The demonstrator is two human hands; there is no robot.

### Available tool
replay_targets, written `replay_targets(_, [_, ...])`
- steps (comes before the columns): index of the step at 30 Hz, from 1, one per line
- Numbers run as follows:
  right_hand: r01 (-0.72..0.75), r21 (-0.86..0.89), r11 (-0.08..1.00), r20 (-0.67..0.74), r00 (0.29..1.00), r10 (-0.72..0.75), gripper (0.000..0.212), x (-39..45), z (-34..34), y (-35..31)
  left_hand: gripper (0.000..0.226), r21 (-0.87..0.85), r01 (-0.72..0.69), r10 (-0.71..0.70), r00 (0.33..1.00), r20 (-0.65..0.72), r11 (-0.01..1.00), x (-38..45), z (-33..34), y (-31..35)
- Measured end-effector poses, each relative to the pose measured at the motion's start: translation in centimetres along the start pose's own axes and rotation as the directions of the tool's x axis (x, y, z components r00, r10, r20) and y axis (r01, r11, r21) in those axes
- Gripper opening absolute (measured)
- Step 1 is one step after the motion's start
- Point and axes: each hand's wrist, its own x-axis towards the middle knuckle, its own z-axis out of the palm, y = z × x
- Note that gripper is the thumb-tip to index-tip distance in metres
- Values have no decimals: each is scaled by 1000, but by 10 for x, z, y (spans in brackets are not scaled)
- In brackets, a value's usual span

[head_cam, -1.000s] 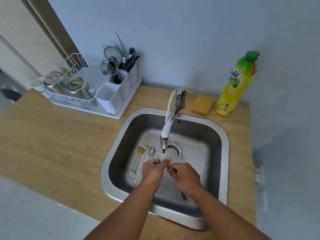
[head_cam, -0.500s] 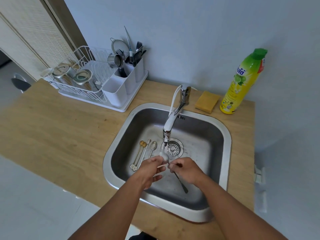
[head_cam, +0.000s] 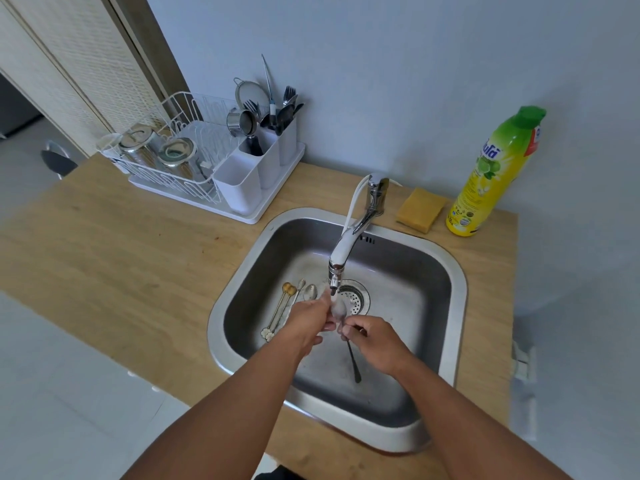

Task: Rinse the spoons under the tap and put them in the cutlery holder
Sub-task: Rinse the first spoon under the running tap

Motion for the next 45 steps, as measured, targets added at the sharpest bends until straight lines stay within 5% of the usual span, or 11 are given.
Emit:
replay_targets(6, [-24,-136,990,-100,995,11,17,-1,13,-2,41,-104,7,-15,997,-76,995,-5,-2,-7])
replay_targets(9, [7,-360,933,-205,975,-86,18,-3,21,-1,43,-167,-16,-8,989,-146,986,-10,-2,-16])
replay_targets(13, [50,-576,816,-248,940,-232,23,-3,28,1,40,-221,6,-23,997,-74,975,-14,-1,-20])
replay_targets(21, [90,-569,817,-221,941,-257,24,-3,26,-4,48,-218,39,-39,999,8,975,-10,-3,-15])
replay_targets(25, [104,-469,877,-172,963,-206,21,-1,19,-3,40,-153,33,-19,995,96,988,-8,-5,-8])
replay_targets(34, [17,-142,990,-133,991,-36,21,-2,17,-5,20,27,-128,127,992,23,991,3,-3,-7])
replay_targets(45, [-58,273,960,-170,980,108,22,9,10,-13,15,222,-129,119,991,57,967,-3,-17,-42])
